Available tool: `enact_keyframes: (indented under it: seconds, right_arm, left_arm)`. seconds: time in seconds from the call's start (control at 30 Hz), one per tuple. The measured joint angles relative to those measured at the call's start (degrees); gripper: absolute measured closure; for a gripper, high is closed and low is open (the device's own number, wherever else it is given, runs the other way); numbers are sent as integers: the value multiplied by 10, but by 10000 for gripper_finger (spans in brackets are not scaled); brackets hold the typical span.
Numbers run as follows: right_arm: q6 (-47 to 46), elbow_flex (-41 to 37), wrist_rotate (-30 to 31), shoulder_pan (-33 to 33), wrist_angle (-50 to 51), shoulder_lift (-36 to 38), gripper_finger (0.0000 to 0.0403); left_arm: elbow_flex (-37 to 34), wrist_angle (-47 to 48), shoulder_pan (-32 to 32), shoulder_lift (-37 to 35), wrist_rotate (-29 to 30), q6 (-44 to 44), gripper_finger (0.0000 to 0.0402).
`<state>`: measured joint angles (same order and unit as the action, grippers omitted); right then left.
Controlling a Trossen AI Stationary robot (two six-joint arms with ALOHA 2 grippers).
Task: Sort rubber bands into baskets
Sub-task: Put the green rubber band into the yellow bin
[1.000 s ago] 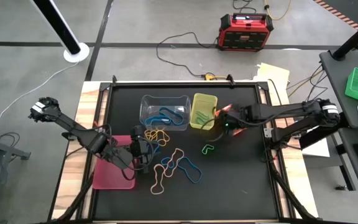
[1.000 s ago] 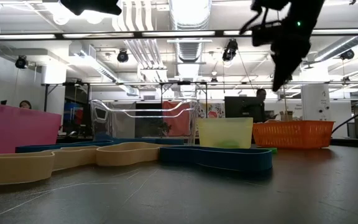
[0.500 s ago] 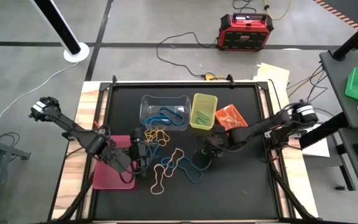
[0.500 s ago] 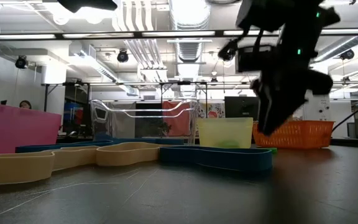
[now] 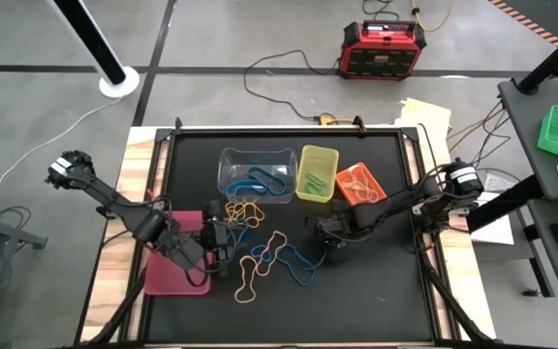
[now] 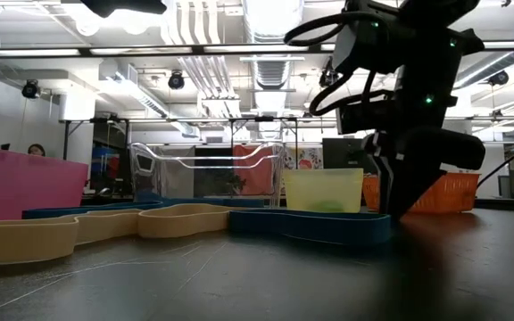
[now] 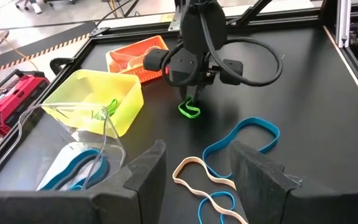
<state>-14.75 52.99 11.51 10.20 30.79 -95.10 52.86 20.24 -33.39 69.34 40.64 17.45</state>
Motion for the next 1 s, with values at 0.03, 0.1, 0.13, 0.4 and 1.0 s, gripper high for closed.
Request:
enact_keyframes:
  seconds: [0.03, 0.1, 0.13, 0.4, 1.0]
  right_arm:
    - [6, 0, -1, 0, 0, 2, 347]
    - [16, -1, 1, -1, 3, 9, 380]
    - [19, -1, 1, -1, 7, 15, 385]
    - [74, 55, 59, -14, 51, 124, 394]
    - [184, 96, -12, -291, 29, 122, 293]
  left_arm:
    - [0, 1, 0, 0, 0, 0, 243]
    - [0, 1, 0, 0, 0, 0, 243]
    - [0, 1, 0, 0, 0, 0, 243]
    - [-1, 11, 0, 0, -1, 9, 243]
    - [-1, 24, 0, 0, -3, 13, 243]
